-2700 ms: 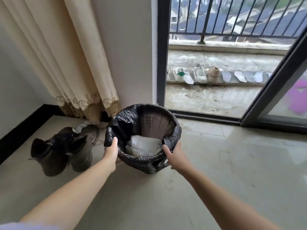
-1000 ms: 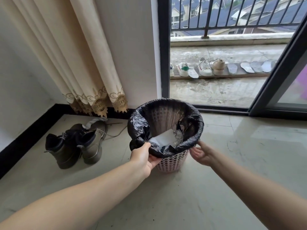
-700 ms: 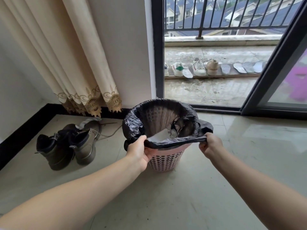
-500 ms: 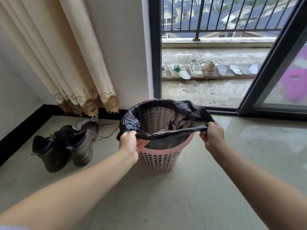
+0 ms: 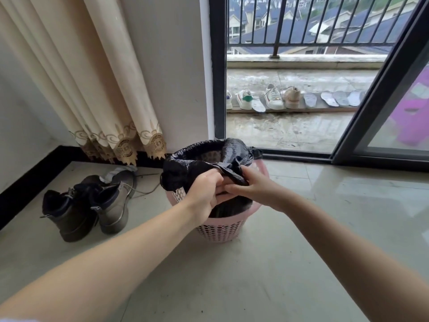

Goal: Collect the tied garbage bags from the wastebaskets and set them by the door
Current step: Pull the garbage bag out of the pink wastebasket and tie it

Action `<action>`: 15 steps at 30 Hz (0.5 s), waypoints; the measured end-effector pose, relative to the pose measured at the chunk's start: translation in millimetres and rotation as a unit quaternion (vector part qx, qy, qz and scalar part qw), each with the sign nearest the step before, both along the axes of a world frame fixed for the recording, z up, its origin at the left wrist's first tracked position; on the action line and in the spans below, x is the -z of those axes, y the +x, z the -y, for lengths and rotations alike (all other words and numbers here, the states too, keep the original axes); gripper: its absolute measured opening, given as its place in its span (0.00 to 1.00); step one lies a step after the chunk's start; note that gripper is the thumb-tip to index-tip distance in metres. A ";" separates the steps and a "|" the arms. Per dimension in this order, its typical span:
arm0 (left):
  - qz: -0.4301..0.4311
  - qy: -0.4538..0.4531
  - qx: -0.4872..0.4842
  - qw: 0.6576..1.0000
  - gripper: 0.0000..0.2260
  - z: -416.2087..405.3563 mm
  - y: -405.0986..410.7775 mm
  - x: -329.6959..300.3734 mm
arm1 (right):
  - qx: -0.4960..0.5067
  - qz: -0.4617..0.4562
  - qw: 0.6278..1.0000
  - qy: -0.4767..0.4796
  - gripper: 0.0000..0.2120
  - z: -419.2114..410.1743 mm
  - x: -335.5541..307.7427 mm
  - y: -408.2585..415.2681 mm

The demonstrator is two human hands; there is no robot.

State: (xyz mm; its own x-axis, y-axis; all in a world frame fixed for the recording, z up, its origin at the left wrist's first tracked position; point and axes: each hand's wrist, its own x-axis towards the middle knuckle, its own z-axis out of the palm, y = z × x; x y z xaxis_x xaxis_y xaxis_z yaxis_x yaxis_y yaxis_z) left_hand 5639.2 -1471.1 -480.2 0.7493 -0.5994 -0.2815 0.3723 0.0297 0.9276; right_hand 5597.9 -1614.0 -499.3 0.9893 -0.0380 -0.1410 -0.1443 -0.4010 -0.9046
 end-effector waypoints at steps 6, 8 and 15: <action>-0.199 -0.018 -0.188 0.962 0.08 -11.3 33.3 21.8 | 0.050 -0.001 0.988 -0.147 0.12 7.0 4.5 -0.6; -0.231 -0.056 -0.253 0.938 0.09 -21.7 54.2 31.0 | 0.047 -0.046 0.991 -0.116 0.13 13.5 6.2 -2.4; -0.055 0.030 -0.264 0.962 0.14 -21.2 56.4 21.9 | 0.220 -0.084 0.962 0.136 0.14 22.1 11.9 2.4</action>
